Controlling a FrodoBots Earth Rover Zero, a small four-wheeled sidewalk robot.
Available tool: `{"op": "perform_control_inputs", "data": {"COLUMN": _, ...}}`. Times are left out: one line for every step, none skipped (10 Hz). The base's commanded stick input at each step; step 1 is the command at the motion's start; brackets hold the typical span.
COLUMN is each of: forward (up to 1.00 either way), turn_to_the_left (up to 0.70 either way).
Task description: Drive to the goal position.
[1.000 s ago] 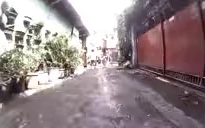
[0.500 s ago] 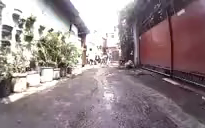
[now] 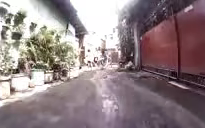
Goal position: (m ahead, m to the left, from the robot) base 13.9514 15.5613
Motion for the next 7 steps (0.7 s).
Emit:
{"op": "perform_control_inputs", "data": {"forward": 0.70, "turn_to_the_left": 0.00}}
{"op": "perform_control_inputs", "data": {"forward": 0.70, "turn_to_the_left": 0.00}}
{"op": "perform_control_inputs", "data": {"forward": 0.70, "turn_to_the_left": 0.00}}
{"op": "perform_control_inputs", "data": {"forward": 0.70, "turn_to_the_left": 0.00}}
{"op": "perform_control_inputs", "data": {"forward": 0.70, "turn_to_the_left": 0.00}}
{"op": "perform_control_inputs", "data": {"forward": 0.70, "turn_to_the_left": 0.00}}
{"op": "perform_control_inputs", "data": {"forward": 0.70, "turn_to_the_left": 0.00}}
